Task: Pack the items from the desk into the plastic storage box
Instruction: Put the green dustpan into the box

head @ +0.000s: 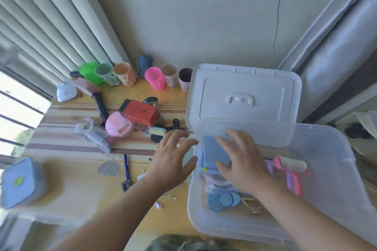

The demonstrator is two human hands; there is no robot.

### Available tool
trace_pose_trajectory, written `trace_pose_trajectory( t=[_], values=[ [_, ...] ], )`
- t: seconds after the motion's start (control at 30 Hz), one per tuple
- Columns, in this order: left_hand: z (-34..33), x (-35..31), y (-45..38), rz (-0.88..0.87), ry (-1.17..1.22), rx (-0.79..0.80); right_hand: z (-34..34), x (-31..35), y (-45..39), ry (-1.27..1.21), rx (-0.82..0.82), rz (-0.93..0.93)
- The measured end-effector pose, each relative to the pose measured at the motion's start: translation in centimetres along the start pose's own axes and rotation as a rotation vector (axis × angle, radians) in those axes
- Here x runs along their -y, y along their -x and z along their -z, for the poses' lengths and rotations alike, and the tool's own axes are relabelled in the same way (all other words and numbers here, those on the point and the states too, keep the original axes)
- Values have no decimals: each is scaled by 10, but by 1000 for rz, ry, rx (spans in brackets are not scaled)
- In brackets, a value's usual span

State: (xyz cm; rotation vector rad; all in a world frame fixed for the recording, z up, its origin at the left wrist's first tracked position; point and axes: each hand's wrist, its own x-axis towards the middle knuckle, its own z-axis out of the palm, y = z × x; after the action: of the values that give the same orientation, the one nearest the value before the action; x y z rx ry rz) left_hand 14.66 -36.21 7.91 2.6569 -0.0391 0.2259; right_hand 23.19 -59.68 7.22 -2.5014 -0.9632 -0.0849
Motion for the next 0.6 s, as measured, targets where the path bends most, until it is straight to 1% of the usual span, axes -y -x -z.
trace_pose_trajectory(
  t=[0.03,0.1,0.2,0.23,0.27,0.37,0.43,0.5,0.6],
  values=[
    [7,23,8,47,-13,-12,-6,17,-13,-11,-9,48],
    [19,74,30,146,-58,16,-21,54,-36,-42,-15,119],
    [29,142,71,295,-130,142,-58,105,-64,-54,59,174],
    [32,161,84,339,-138,191,-73,120,-72,-44,121,170],
    [34,177,96,377,-142,237,-87,133,-80,-11,221,144],
    [39,214,124,423,-165,343,-128,160,-102,190,609,-20],
    [41,232,135,442,-149,366,-148,166,-110,306,793,-90],
    [42,244,141,443,-133,392,-165,164,-112,383,893,-127],
    [42,255,142,406,-122,432,-178,158,-111,427,918,-177]
  ],
)
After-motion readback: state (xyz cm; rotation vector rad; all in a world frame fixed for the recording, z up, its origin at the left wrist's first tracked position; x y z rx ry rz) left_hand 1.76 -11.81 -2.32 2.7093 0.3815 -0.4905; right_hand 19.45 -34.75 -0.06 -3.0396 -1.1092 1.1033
